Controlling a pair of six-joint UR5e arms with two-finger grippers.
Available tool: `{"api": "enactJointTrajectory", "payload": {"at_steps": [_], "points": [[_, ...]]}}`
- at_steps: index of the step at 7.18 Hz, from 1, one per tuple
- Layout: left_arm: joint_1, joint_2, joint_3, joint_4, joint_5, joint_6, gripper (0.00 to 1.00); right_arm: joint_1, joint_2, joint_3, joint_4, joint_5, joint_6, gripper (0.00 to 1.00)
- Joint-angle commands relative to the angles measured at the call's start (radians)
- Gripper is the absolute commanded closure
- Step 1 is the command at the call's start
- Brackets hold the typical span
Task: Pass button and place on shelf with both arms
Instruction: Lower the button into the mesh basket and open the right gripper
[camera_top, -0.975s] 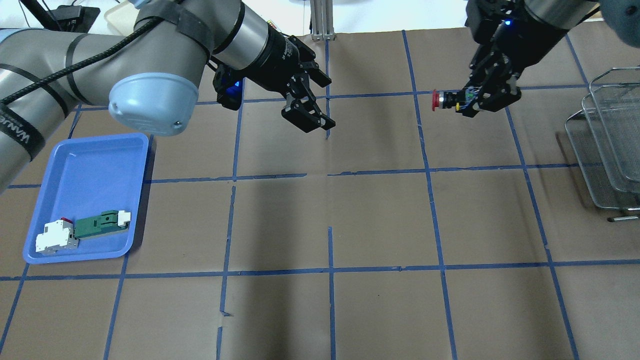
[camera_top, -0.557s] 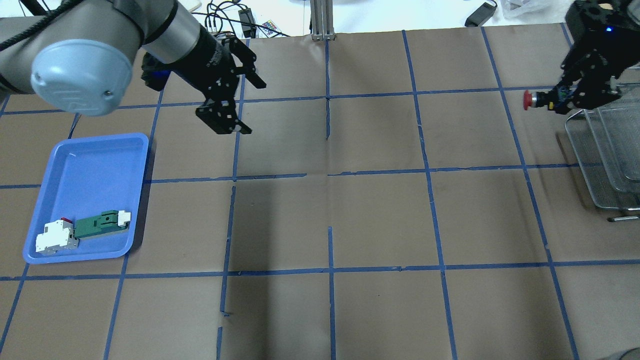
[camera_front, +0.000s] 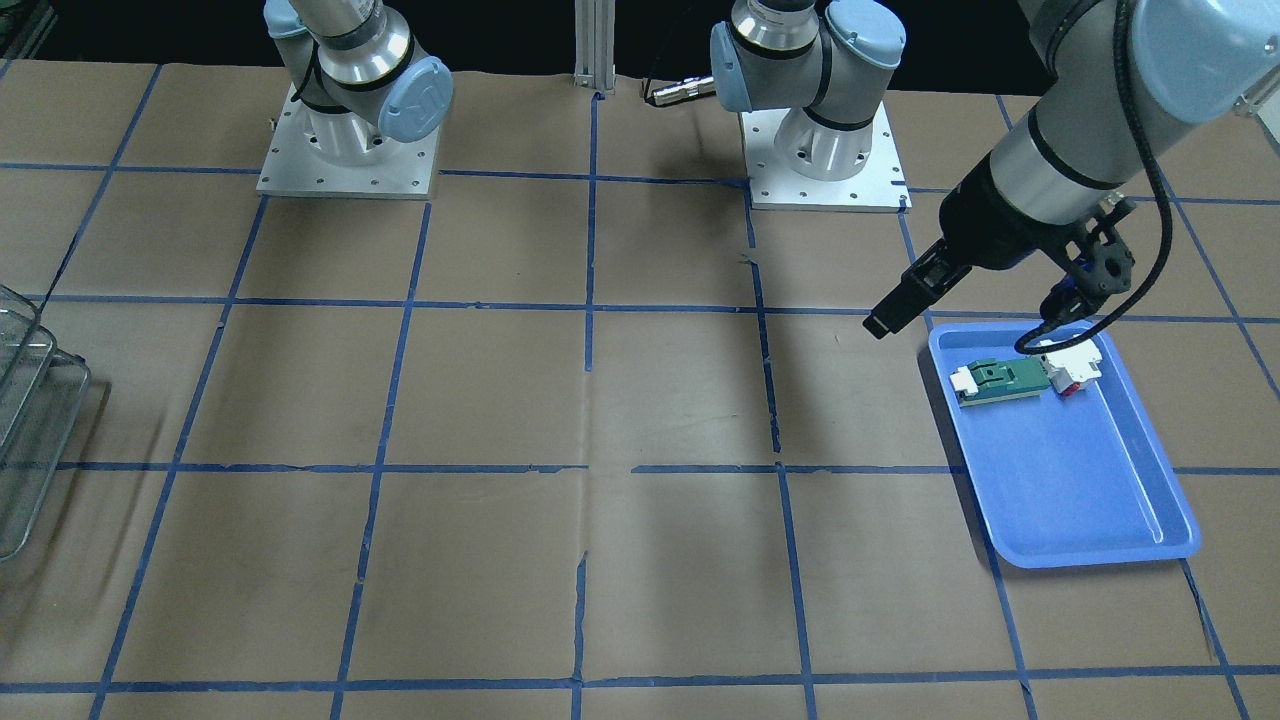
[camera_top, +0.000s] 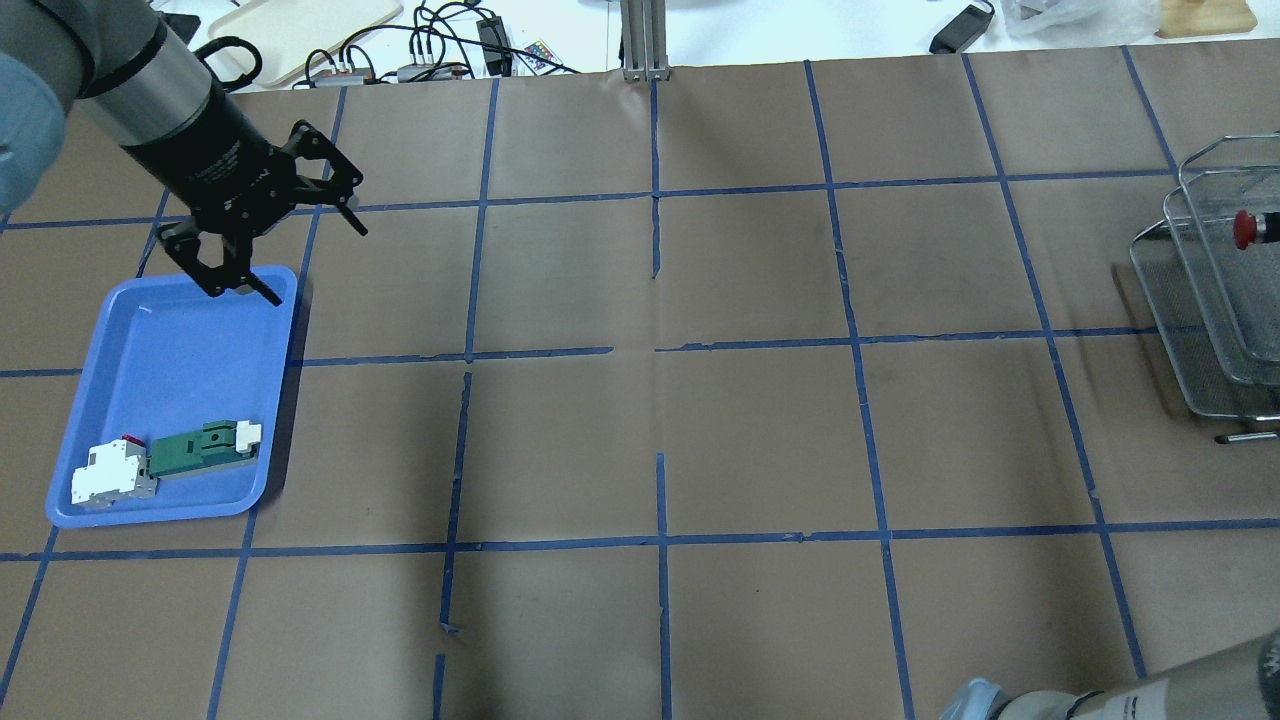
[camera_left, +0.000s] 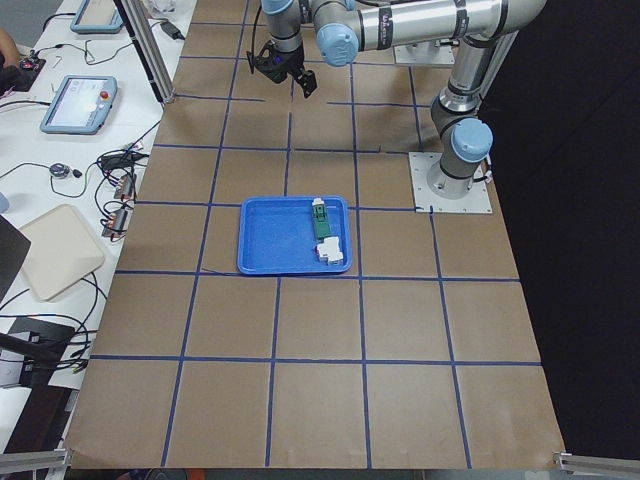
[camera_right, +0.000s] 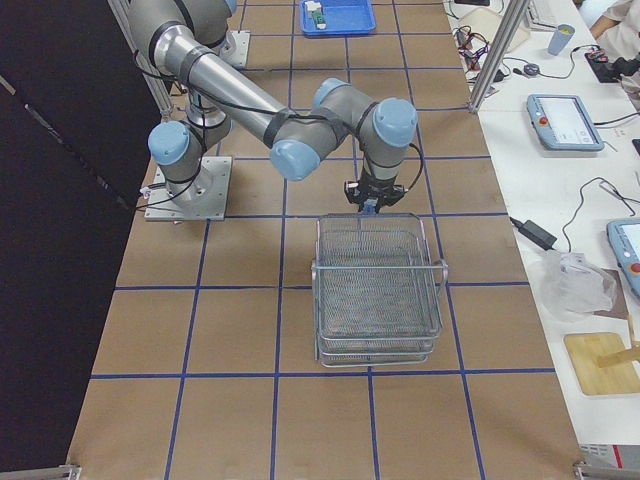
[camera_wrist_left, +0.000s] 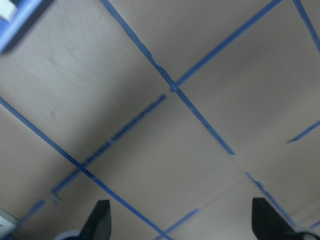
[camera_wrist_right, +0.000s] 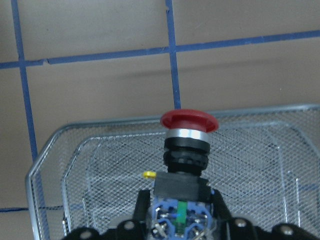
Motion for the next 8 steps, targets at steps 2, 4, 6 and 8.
{"api": "enactJointTrajectory", "payload": {"at_steps": [2,4,6,8], "points": [[-0.001,0.084,-0.004,-0.099,0.112,0.089,0.0,-0.039,0.026,-0.002,-0.035,-0.037,-0.021,0.85],[0.006,0.056,-0.012,-0.096,0.167,0.238,0.0,-0.045,0.029,0.001,-0.037,-0.037,-0.01,0.46],[-0.009,0.111,-0.056,-0.093,0.153,0.516,0.0,-0.045,0.02,0.001,-0.034,-0.039,-0.004,0.02],[-0.009,0.128,-0.068,-0.087,0.034,0.567,0.0,-0.022,-0.009,0.003,-0.023,-0.039,0.057,0.0]]}}
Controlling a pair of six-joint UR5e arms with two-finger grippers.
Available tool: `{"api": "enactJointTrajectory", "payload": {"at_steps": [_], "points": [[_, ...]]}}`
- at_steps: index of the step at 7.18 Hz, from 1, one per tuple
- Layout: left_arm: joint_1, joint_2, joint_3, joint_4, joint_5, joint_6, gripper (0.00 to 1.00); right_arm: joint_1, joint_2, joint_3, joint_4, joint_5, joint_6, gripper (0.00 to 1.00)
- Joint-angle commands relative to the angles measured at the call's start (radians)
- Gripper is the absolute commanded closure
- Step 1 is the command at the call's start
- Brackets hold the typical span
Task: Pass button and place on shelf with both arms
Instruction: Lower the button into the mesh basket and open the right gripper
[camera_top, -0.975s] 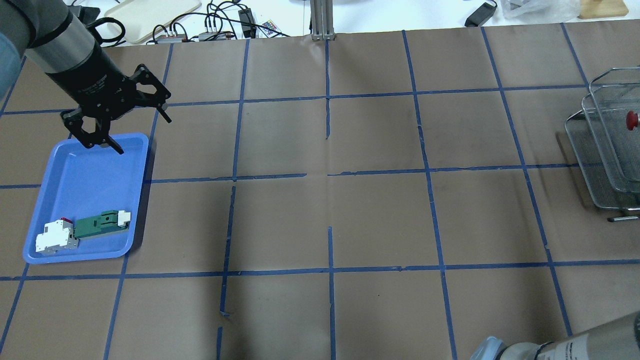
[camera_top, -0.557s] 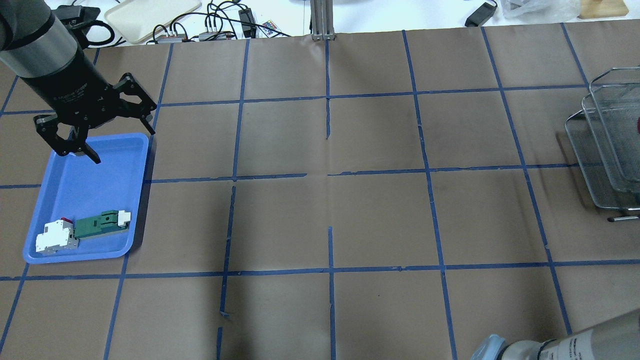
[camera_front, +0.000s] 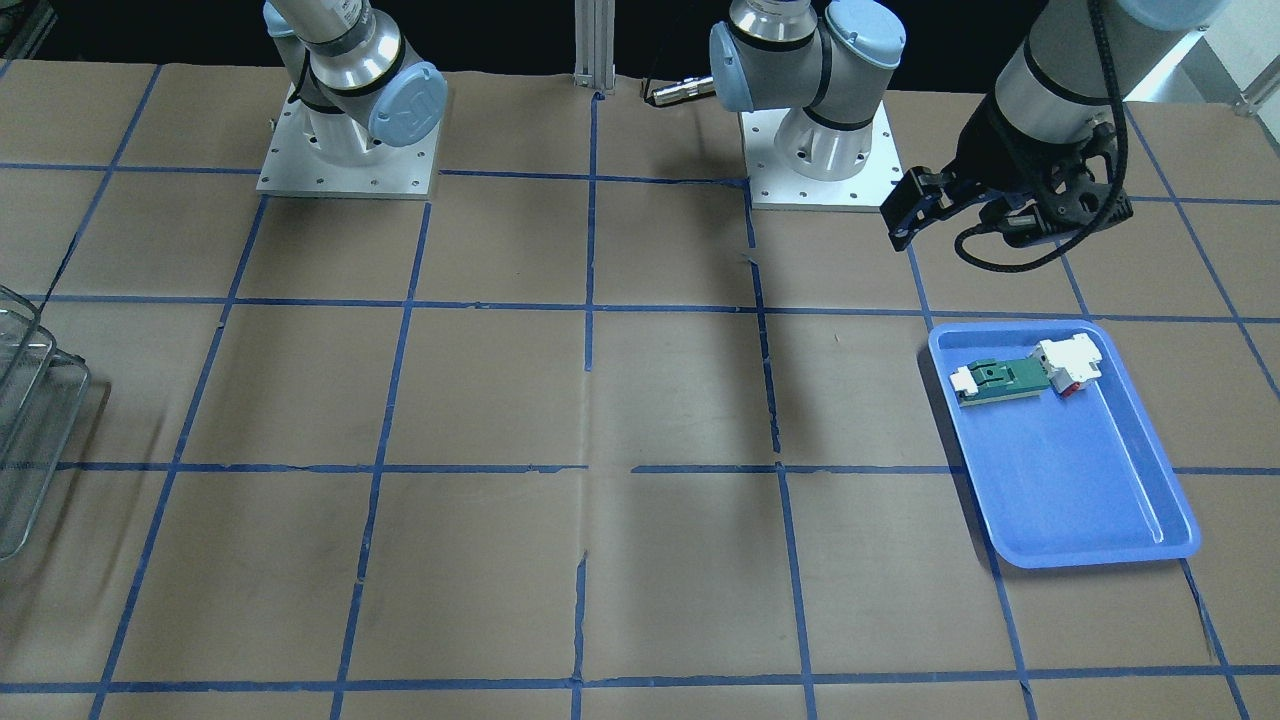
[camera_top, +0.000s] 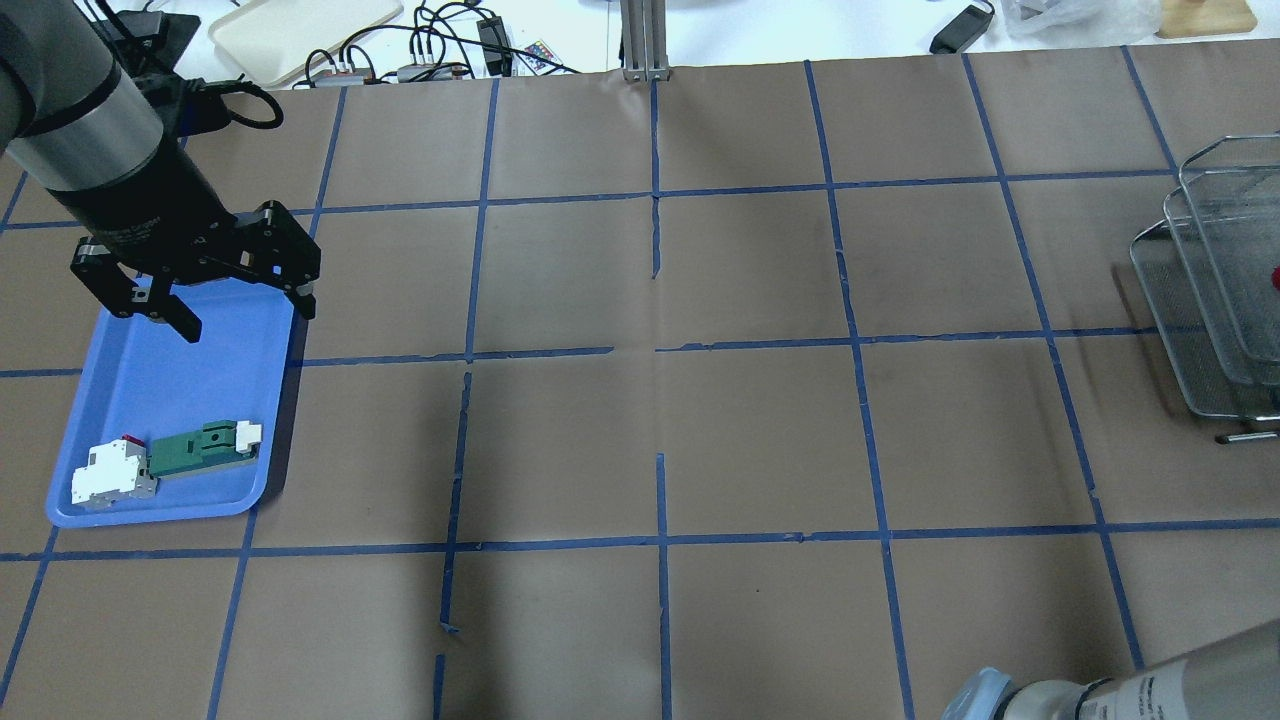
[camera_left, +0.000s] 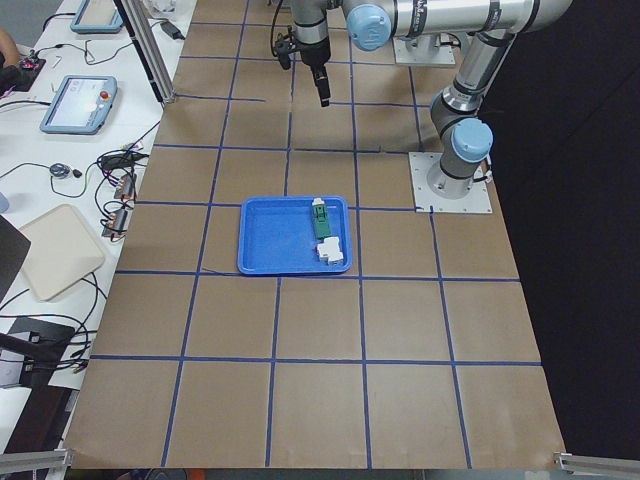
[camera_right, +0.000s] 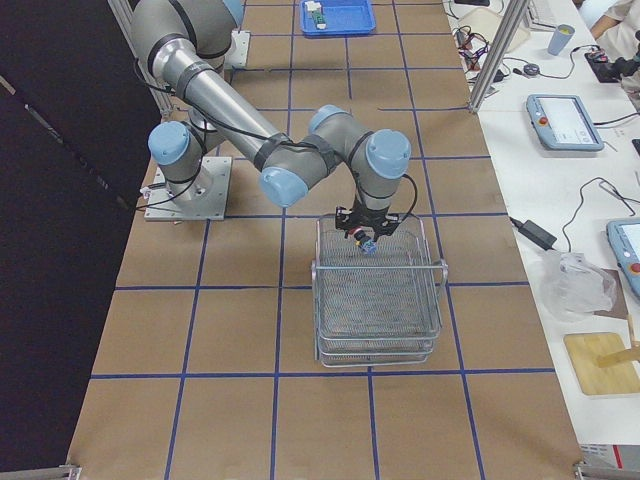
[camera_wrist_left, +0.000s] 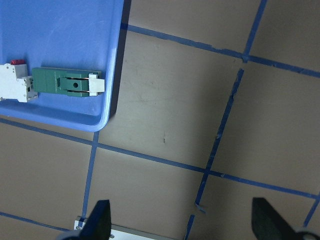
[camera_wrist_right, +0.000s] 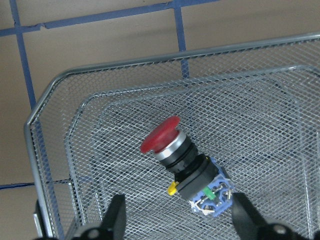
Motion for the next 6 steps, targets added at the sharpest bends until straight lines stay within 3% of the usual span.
{"api": "enactJointTrajectory", "payload": {"at_steps": [1,4,6], "points": [[-0.001,0.027,-0.016,0.0,-0.045,0.124,0.0,0.058,-0.054,0.015,0.019,-0.002,0.11,0.0],[-0.01,0.053,-0.041,-0.009,-0.045,0.128,0.0,0.292,-0.173,0.017,0.155,-0.005,0.432,0.0],[-0.103,0.053,-0.068,0.005,0.02,0.114,0.0,0.52,-0.218,0.003,0.182,-0.045,0.738,0.0]]}}
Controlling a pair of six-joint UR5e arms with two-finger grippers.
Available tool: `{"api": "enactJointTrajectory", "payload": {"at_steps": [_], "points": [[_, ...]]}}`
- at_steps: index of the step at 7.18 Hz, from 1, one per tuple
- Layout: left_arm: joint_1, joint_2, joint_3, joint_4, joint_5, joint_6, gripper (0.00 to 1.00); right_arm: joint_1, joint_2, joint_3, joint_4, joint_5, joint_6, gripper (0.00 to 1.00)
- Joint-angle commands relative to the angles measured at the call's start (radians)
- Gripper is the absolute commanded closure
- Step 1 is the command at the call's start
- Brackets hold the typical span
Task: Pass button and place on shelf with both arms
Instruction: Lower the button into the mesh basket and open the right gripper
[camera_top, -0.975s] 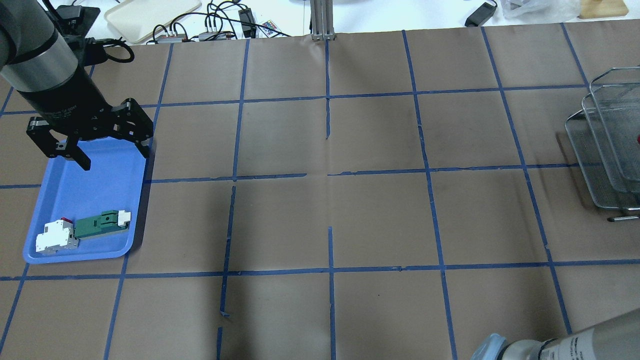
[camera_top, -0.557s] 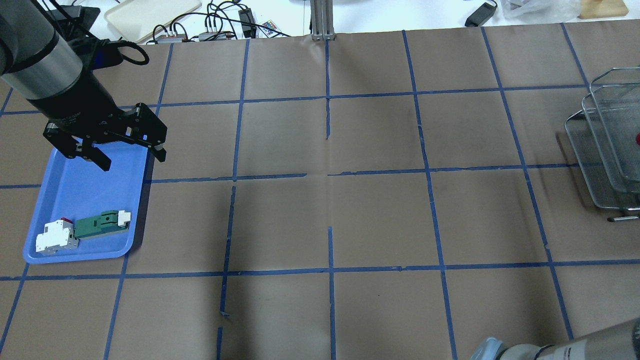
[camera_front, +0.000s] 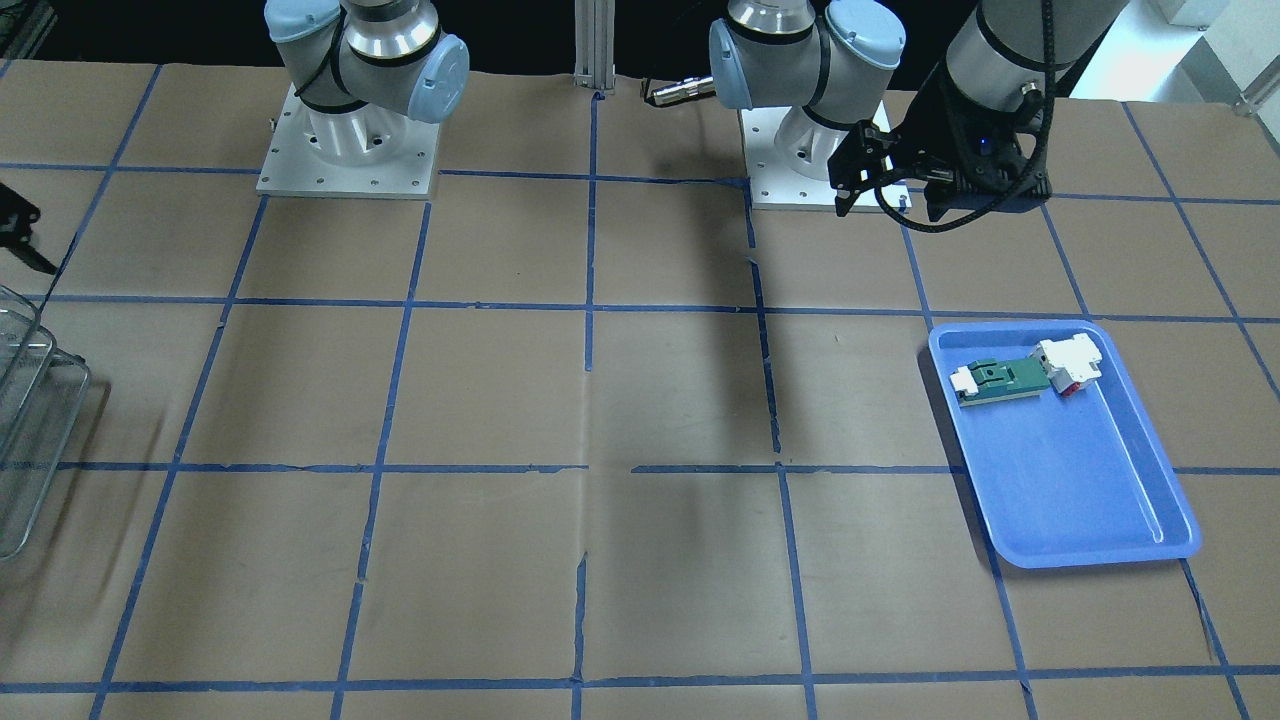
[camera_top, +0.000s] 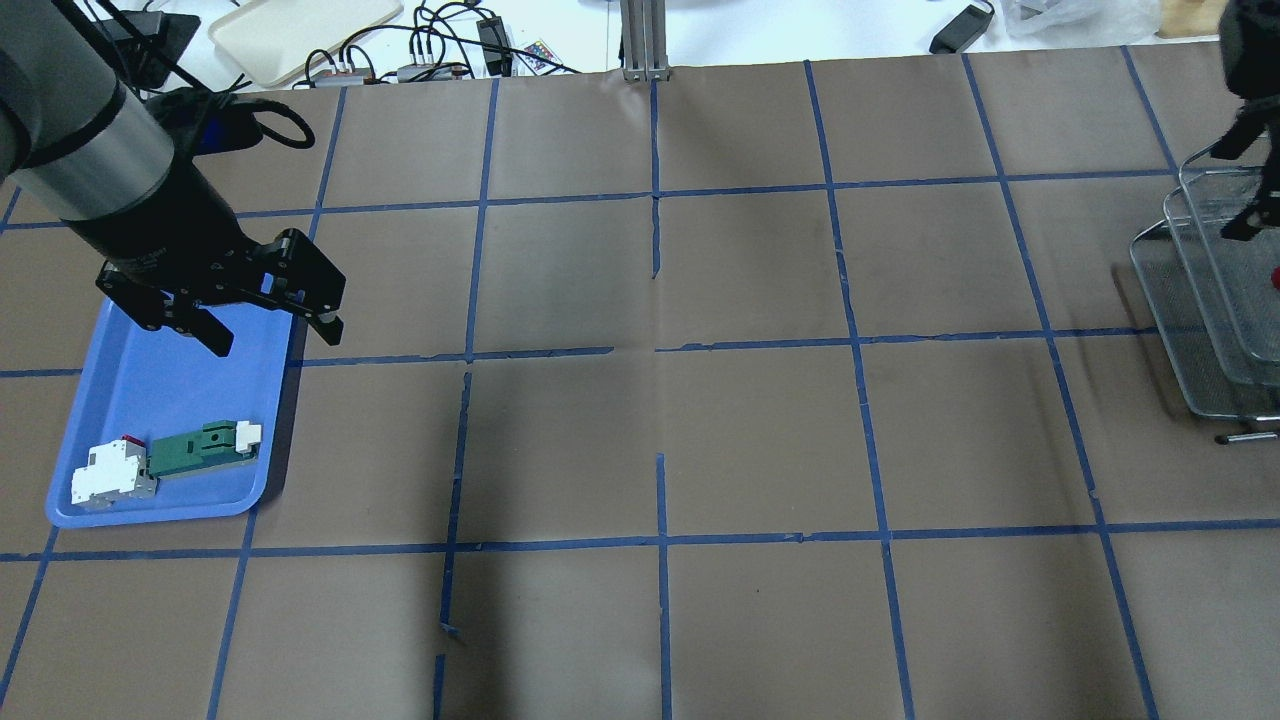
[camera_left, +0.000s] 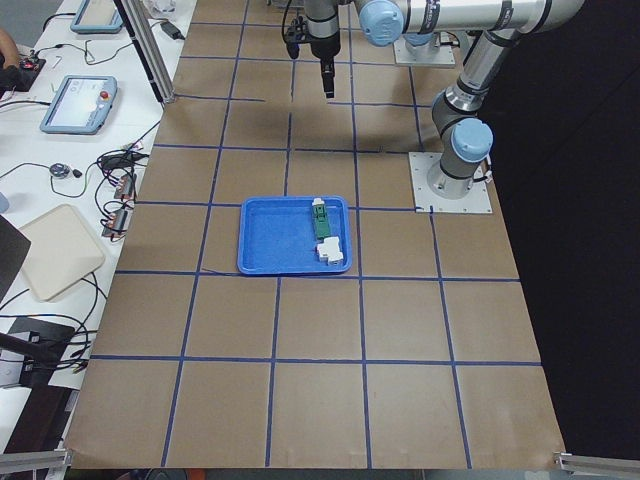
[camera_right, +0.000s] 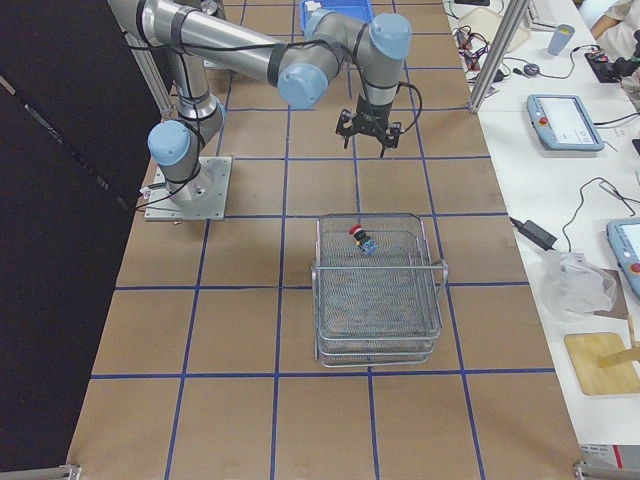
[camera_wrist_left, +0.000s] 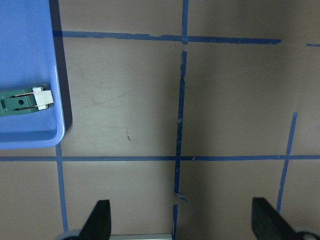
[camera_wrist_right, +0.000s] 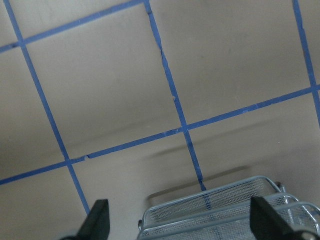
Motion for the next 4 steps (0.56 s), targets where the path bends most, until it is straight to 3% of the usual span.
{"api": "enactJointTrajectory", "payload": {"at_steps": [1,3,4], "points": [[-0.051,0.005,-0.019,0.009,0.039,-0.01,0.0,0.27,-0.035,-0.016,-0.002,-0.044,0.32,0.0],[-0.051,0.011,-0.018,0.008,0.04,-0.008,0.0,0.431,-0.025,-0.045,-0.005,-0.021,0.705,0.0],[-0.051,0.012,-0.018,0.009,0.04,-0.019,0.0,0.44,-0.02,-0.051,-0.008,-0.015,0.846,0.0]]}}
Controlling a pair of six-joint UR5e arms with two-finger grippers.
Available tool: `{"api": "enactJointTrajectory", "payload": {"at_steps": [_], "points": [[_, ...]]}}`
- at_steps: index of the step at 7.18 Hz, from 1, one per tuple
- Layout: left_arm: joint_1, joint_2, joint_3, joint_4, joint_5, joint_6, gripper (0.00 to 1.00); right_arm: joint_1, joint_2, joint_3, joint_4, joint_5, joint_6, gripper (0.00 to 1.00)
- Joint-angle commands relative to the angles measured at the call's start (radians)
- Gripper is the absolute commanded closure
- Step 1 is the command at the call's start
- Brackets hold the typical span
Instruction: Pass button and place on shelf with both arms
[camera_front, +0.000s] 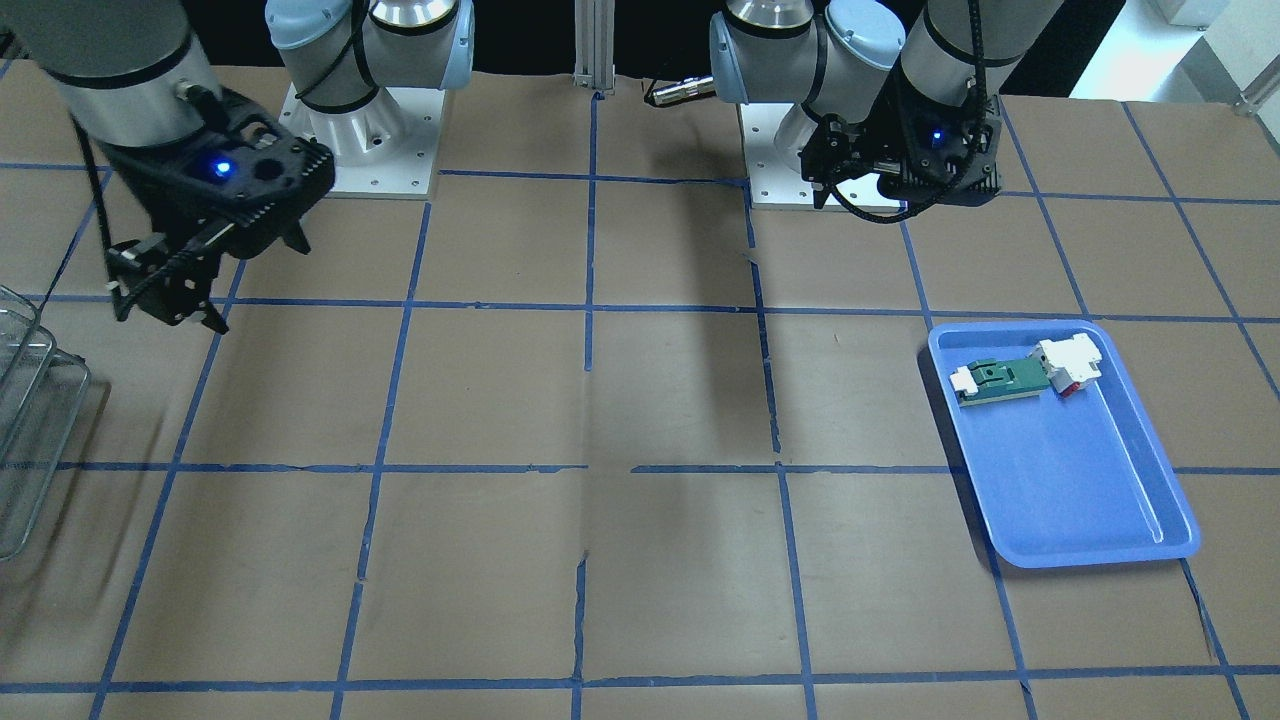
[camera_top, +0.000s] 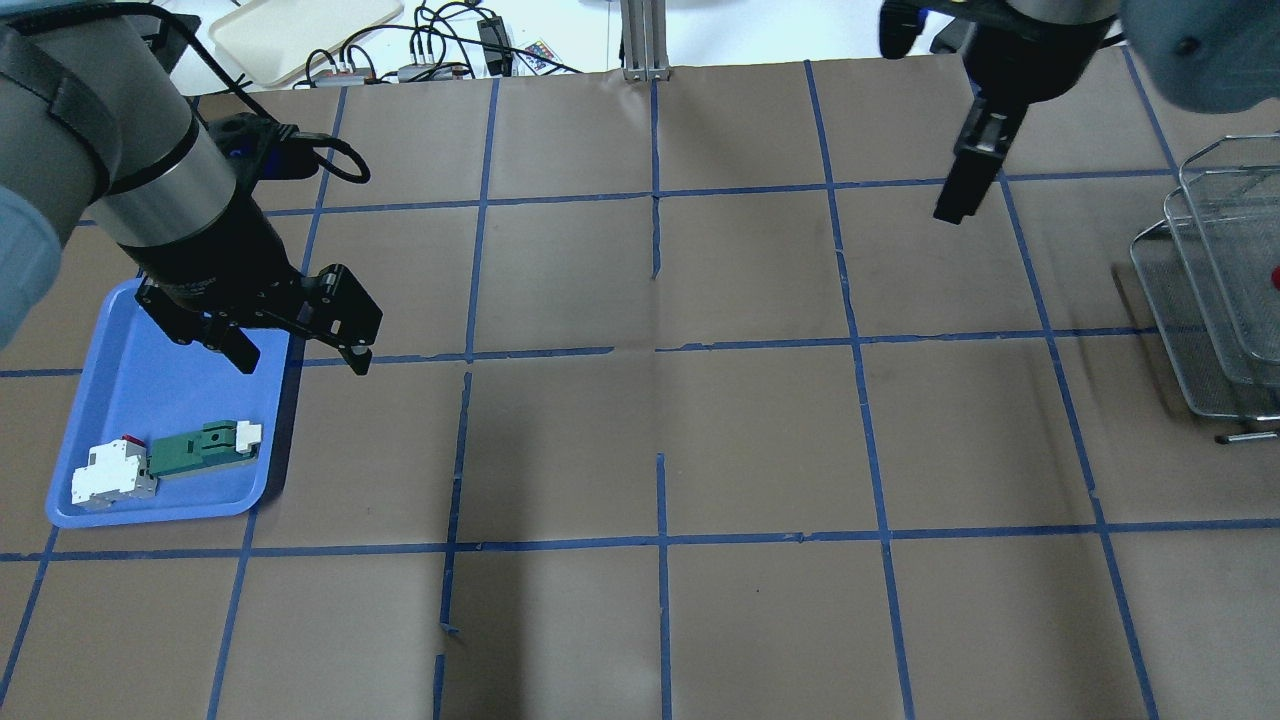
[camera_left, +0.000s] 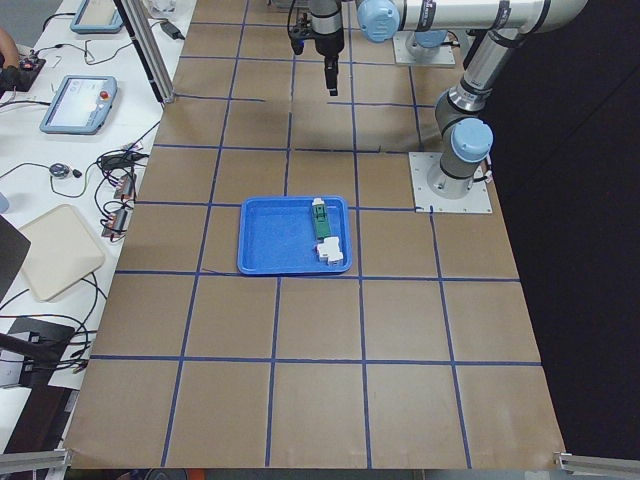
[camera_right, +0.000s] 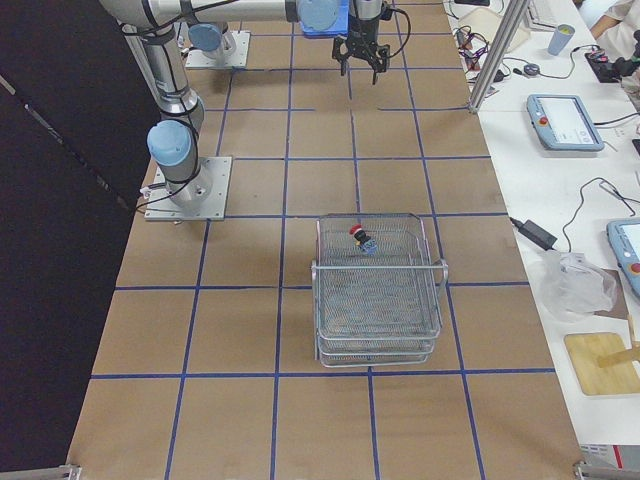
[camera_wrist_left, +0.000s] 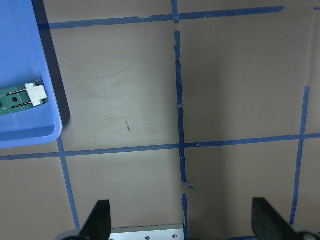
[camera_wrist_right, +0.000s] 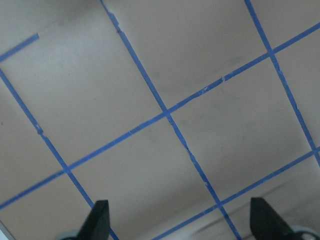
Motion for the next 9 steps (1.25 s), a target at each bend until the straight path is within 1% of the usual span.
{"api": "enactJointTrajectory", "payload": {"at_steps": [1,2,3,4,6,7,8,9], "points": [[-0.001,0.004,-0.002,-0.002,0.003,-0.074,0.0,0.037,0.012,-0.019,-0.027,0.004,0.379,0.0],[0.001,0.004,-0.002,-0.004,0.006,-0.108,0.0,0.017,0.009,-0.019,-0.019,0.004,0.537,0.0],[0.001,0.004,-0.002,-0.004,0.006,-0.11,0.0,-0.002,0.009,-0.017,-0.017,0.04,0.732,0.0],[0.004,0.005,-0.002,-0.004,0.006,-0.105,0.0,-0.023,0.012,-0.014,-0.015,0.077,0.857,0.0],[0.004,0.007,-0.002,-0.002,0.006,-0.105,0.0,-0.066,0.003,-0.002,0.029,0.079,0.884,0.0],[0.005,0.007,-0.002,-0.002,0.006,-0.105,0.0,-0.065,0.001,-0.001,0.029,0.058,0.946,0.0],[0.005,0.005,-0.002,-0.002,0.004,-0.108,0.0,-0.06,-0.002,0.001,0.031,-0.003,0.989,0.0],[0.004,0.005,-0.002,-0.002,0.004,-0.111,0.0,-0.059,-0.005,-0.001,0.026,0.005,1.003,0.0]]}}
